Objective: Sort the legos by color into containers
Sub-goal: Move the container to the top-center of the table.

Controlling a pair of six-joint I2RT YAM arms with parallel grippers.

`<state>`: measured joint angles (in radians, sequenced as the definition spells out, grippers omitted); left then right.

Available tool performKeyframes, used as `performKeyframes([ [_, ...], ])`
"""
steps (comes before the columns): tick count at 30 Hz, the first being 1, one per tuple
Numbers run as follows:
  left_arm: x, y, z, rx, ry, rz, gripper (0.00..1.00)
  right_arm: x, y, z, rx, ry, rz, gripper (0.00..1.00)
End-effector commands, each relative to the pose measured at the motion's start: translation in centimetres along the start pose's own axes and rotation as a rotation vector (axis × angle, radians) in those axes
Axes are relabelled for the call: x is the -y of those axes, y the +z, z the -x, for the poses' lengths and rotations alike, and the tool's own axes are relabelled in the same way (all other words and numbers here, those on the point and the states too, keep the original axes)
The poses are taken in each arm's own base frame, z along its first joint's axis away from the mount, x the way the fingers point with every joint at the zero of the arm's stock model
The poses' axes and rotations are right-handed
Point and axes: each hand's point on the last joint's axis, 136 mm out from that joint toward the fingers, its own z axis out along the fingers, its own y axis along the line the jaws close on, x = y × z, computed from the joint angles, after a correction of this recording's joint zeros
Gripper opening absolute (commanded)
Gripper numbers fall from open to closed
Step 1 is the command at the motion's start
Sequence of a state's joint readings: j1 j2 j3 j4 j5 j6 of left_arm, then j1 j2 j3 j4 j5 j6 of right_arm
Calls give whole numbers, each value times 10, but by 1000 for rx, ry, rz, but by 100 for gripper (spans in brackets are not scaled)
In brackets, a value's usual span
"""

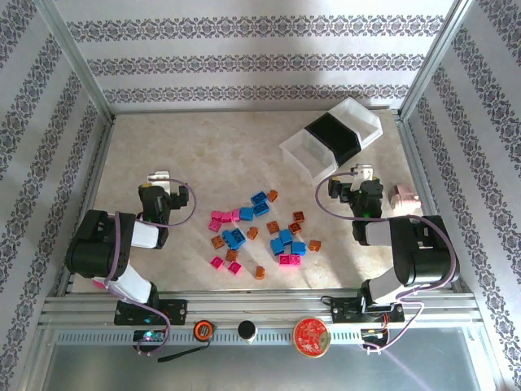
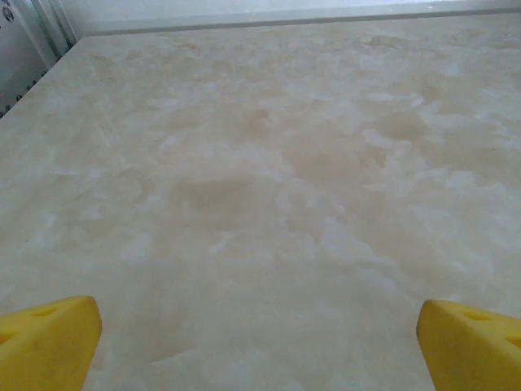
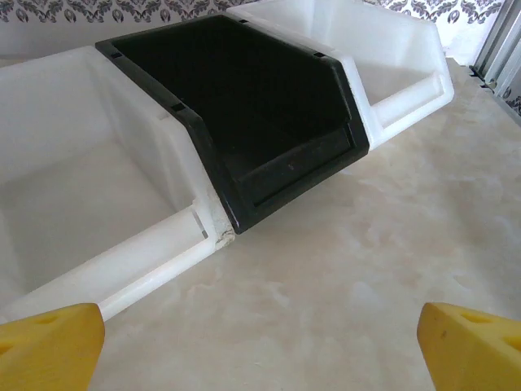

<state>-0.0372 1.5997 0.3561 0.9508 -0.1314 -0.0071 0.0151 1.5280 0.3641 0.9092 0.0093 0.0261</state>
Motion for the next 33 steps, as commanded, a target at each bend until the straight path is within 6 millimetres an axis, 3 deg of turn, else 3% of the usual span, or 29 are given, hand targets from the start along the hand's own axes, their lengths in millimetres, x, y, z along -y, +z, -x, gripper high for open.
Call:
performKeyframes([
  [1, 6, 2, 16, 49, -3, -46, 100, -1, 2, 14, 40, -1, 9, 98],
  [29, 12, 2, 16, 48, 12, -82, 100, -1, 2, 14, 38, 0, 7, 98],
  [33, 0, 2, 16, 49, -16, -13, 100, 0, 2, 14, 39, 1, 8, 98],
])
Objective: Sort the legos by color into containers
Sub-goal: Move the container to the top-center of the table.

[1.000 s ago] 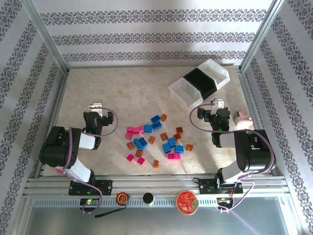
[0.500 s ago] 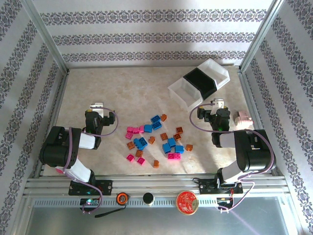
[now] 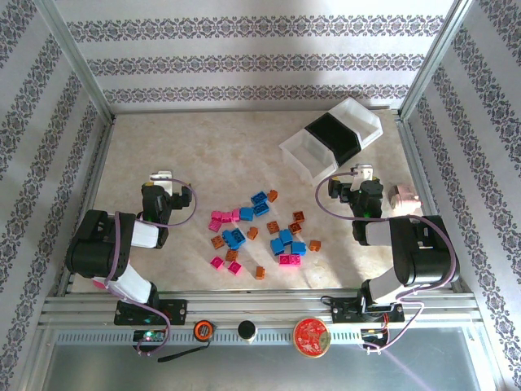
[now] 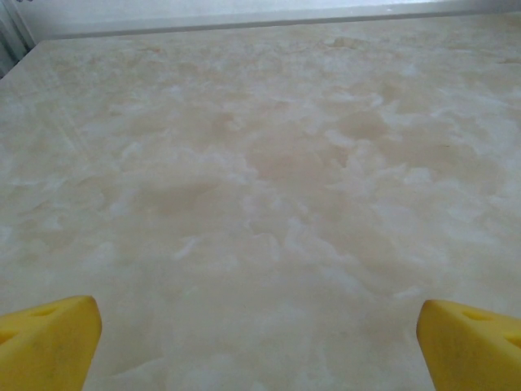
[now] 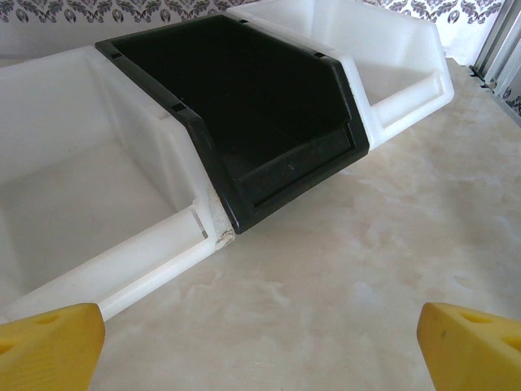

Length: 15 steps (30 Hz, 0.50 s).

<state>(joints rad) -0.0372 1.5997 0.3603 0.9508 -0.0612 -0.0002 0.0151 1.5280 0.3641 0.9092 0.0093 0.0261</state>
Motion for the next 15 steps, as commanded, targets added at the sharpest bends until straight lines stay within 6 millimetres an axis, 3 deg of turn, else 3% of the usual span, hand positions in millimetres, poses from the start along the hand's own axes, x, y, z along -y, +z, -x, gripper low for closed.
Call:
performKeyframes([
  [1, -16, 1, 14, 48, -30, 78, 100, 0, 2, 14, 38, 1, 8, 98],
  [8, -26, -4, 19, 70, -48, 129, 100, 1, 3, 14, 36, 10, 10, 98],
  [11, -19, -17, 28, 114, -34, 92, 100, -3, -1, 23, 30, 3, 24, 98],
  [15, -30, -40, 49, 155, -48, 157, 100, 0, -14, 43, -27, 11, -32, 98],
])
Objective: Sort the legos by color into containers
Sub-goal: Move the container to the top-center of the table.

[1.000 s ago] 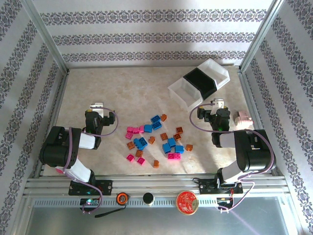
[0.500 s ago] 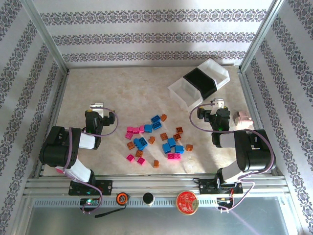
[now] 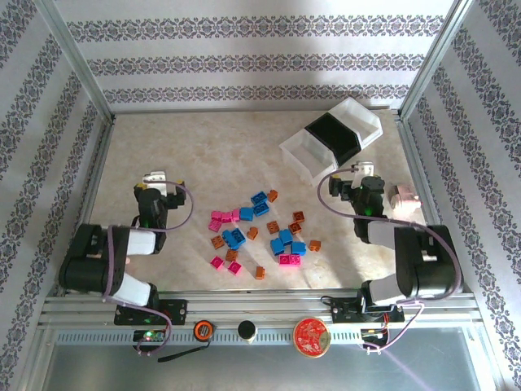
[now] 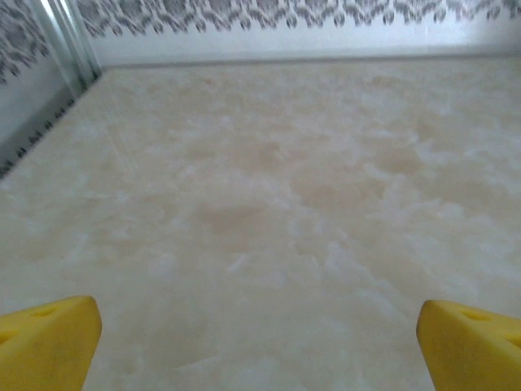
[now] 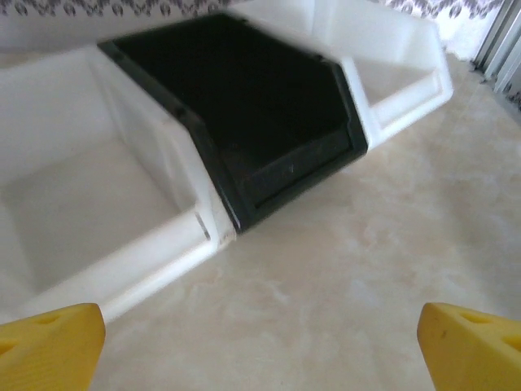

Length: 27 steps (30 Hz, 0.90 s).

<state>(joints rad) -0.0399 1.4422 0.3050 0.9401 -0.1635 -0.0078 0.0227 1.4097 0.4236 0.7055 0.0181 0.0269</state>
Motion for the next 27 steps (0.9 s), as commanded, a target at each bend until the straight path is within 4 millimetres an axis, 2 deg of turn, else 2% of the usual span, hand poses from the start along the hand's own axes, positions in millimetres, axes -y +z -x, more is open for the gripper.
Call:
performKeyframes([
  [1, -16, -16, 32, 74, -40, 86, 100, 5, -10, 26, 5, 29, -54, 98],
  [2, -23, -19, 38, 87, -72, 123, 100, 11, -14, 31, 16, 45, -97, 98],
  [4, -44, -31, 56, 163, -242, 220, 100, 26, -24, 38, 25, 57, -224, 98],
  [6, -51, -40, 68, 223, -384, 238, 100, 39, -35, 53, 81, 86, -324, 98],
  [8, -51, -46, 80, 277, -476, 208, 100, 58, -43, 66, 154, 240, -422, 98],
  [10, -59, -52, 73, 300, -655, 228, 100, 79, -51, 52, 168, 522, -513, 98],
  [11, -65, -54, 67, 303, -754, 247, 100, 83, -50, 44, 148, 611, -497, 98],
  [13, -64, -56, 64, 298, -858, 201, 100, 66, -25, 49, 101, 699, -242, 98],
  [16, -53, -58, 81, 311, -840, 91, 100, 56, -5, 44, -11, 693, -191, 98],
  [20, -41, -65, 101, 374, -884, -47, 100, 35, 15, 53, -107, 589, -70, 98],
  [22, -33, -65, 110, 379, -904, -109, 100, 18, 31, 57, -193, 537, 26, 93],
  [25, -22, -58, 114, 308, -915, -162, 100, -6, 53, 58, -288, 525, 159, 88],
  [27, -17, -52, 109, 240, -931, -161, 100, -19, 66, 55, -343, 520, 228, 86],
])
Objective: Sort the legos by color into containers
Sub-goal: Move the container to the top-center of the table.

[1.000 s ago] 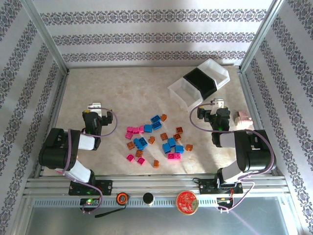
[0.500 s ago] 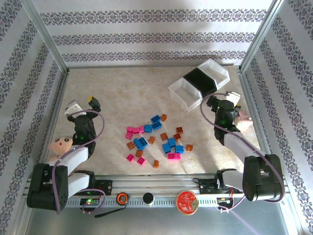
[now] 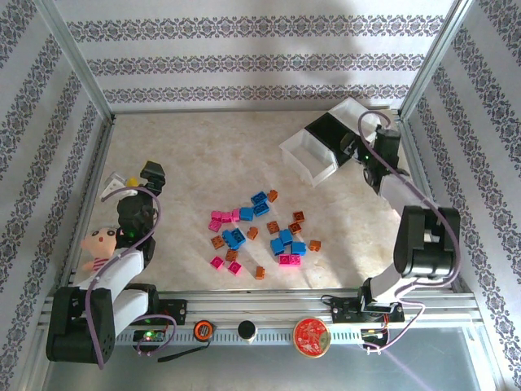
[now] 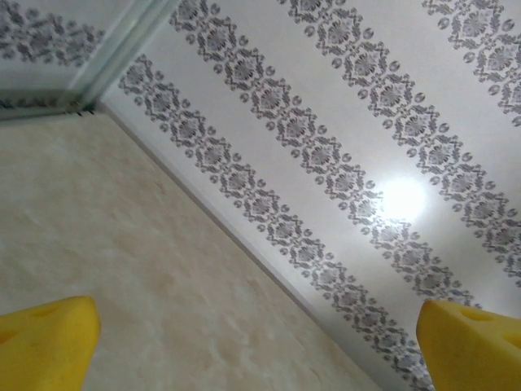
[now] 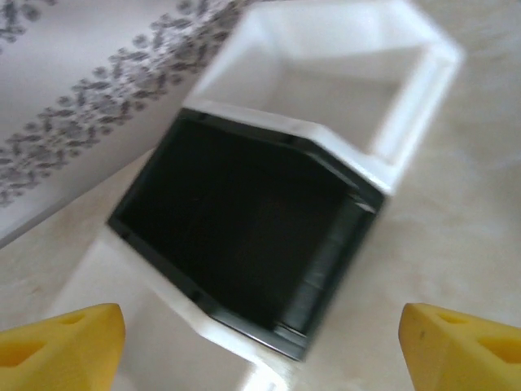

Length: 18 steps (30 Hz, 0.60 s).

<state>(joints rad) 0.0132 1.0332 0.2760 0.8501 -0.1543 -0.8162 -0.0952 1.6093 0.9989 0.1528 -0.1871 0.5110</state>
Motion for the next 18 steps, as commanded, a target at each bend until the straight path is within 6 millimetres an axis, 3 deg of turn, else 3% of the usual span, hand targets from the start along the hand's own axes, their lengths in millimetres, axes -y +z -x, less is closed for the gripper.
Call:
performKeyframes([
  [1, 19, 8, -4, -98, -72, -44, 100, -27, 18, -36, -223, -45, 139, 86],
  [6, 44, 11, -24, -239, -17, -152, 100, -46, 45, -56, -331, -134, 144, 86],
  [13, 66, 9, -50, -442, 20, -208, 96, -39, 72, -64, -393, -263, 1, 84],
  [18, 76, 4, -69, -534, 23, -233, 92, -40, 80, -75, -457, -329, -52, 72],
])
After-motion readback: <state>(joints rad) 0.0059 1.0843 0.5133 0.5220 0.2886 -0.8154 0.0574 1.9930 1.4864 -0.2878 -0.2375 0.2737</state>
